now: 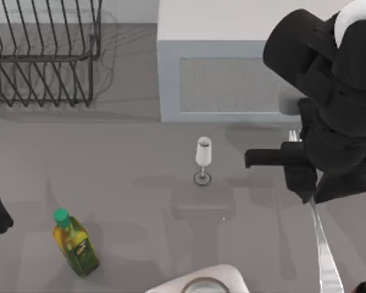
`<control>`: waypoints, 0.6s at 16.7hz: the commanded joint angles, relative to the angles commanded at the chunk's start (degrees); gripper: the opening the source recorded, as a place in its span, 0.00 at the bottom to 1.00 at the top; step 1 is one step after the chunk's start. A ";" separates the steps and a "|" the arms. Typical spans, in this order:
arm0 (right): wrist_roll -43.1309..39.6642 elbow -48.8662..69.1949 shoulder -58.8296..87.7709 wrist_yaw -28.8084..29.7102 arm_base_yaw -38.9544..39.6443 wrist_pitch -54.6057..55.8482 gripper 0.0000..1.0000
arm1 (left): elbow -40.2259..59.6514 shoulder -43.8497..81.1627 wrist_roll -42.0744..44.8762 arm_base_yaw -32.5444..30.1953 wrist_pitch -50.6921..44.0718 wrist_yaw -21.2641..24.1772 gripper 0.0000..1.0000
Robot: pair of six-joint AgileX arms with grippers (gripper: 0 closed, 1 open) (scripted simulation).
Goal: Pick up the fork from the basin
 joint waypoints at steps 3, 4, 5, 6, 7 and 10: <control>0.06 0.19 0.21 -0.08 -0.21 -0.06 0.00 | 0.00 0.00 0.00 0.00 0.00 0.00 1.00; 0.06 0.02 0.24 -0.08 -0.21 0.10 0.00 | 0.00 0.00 0.00 0.00 0.00 0.00 1.00; 0.04 -0.73 0.34 -0.08 -0.21 0.86 0.00 | 0.00 0.00 0.00 0.00 0.00 0.00 1.00; 0.03 -2.05 0.56 -0.07 -0.21 2.20 0.00 | 0.00 0.00 0.00 0.00 0.00 0.00 1.00; 0.04 -3.77 0.90 -0.06 -0.18 4.15 0.00 | 0.00 0.00 0.00 0.00 0.00 0.00 1.00; 0.14 -10.51 2.35 -0.03 -0.03 13.46 0.00 | 0.00 0.00 0.00 0.00 0.00 0.00 1.00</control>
